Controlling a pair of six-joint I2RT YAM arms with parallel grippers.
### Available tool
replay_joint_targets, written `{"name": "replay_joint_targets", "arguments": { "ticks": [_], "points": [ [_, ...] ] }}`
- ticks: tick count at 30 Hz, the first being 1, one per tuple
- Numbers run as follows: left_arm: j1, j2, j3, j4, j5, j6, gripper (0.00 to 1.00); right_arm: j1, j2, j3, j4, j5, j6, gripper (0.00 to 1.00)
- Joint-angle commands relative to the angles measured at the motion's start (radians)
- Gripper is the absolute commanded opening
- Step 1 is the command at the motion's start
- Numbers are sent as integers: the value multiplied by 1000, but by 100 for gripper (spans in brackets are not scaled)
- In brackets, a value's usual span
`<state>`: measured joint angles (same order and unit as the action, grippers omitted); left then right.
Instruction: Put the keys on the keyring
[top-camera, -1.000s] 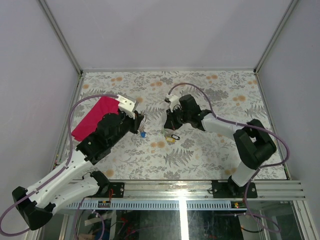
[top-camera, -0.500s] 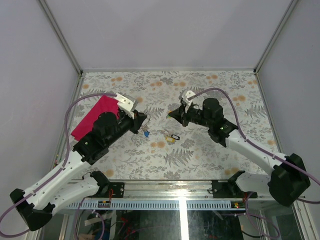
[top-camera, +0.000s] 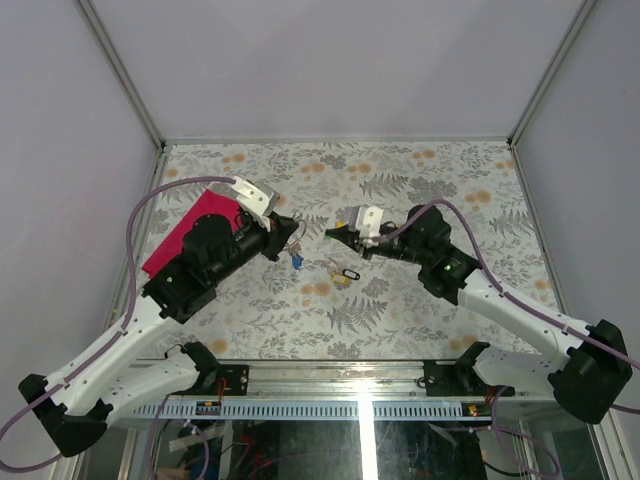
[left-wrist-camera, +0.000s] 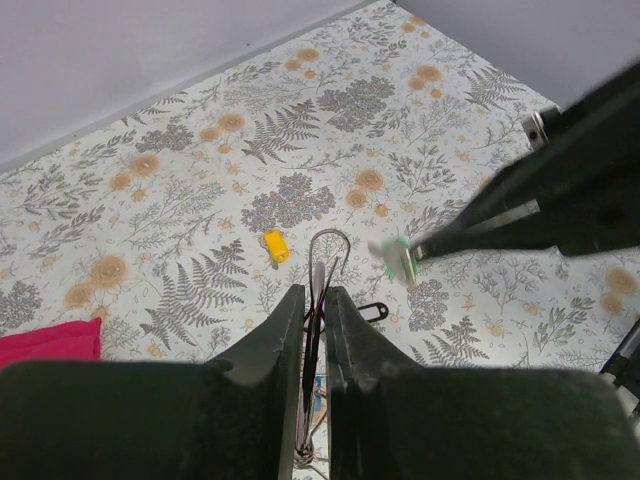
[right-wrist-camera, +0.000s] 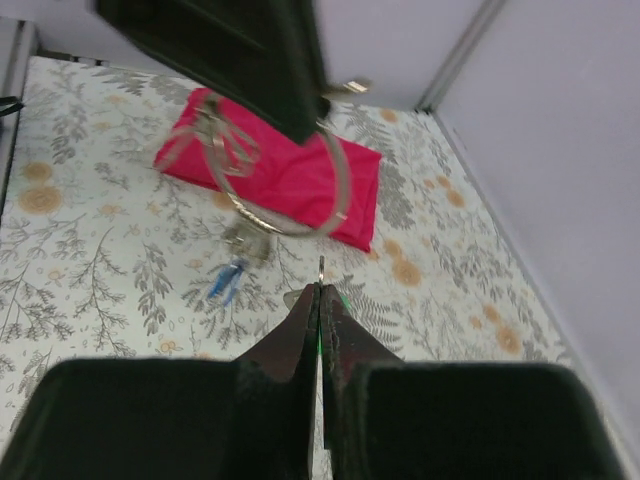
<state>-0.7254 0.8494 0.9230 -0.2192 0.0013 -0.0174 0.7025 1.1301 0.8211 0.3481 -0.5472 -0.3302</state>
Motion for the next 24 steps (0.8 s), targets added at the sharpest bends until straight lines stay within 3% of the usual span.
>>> {"name": "replay_joint_targets", "arguments": {
  "ticks": [1, 8, 24],
  "points": [
    [7, 15, 67, 12, 19, 42, 0, 118, -37, 47, 63, 108, -224, 0],
    [7, 24, 87, -10, 18, 48, 0, 151, -32, 79, 108, 198, -246, 0],
    [7, 37, 98, -25, 27, 27, 0, 178, 35, 156, 88, 202, -256, 0]
  ]
}}
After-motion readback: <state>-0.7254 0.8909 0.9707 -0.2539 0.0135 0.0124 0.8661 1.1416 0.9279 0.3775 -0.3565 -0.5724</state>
